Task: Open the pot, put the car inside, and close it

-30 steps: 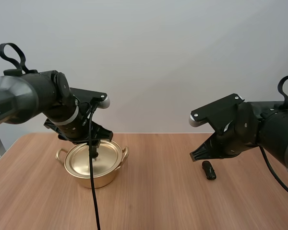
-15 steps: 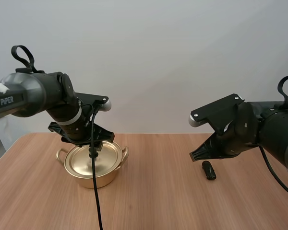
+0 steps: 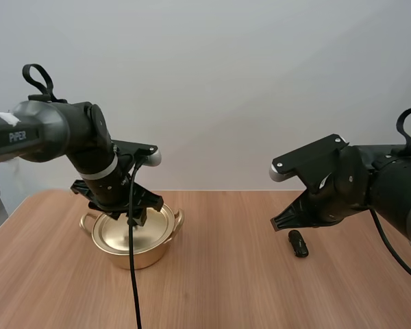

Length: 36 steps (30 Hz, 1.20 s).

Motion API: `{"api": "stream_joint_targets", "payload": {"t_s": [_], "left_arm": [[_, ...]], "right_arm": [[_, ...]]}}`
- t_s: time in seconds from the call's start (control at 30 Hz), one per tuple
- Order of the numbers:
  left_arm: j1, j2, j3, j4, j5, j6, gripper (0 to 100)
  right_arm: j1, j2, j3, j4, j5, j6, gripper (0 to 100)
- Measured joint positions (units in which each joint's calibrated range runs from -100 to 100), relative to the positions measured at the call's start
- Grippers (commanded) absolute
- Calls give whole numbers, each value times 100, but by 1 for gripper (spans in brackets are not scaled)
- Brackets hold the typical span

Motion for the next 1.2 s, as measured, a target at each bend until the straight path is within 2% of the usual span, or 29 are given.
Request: {"api": "stream_joint_targets", "payload": {"t_s": [0.63, 1.2], "left_arm": [[0, 335, -17, 37, -598, 94, 77], [0, 498, -30, 37, -583, 116, 77]], "right_arm": [[0, 0, 0, 0, 33, 0, 0], [0, 0, 0, -14, 105, 0, 0]]}}
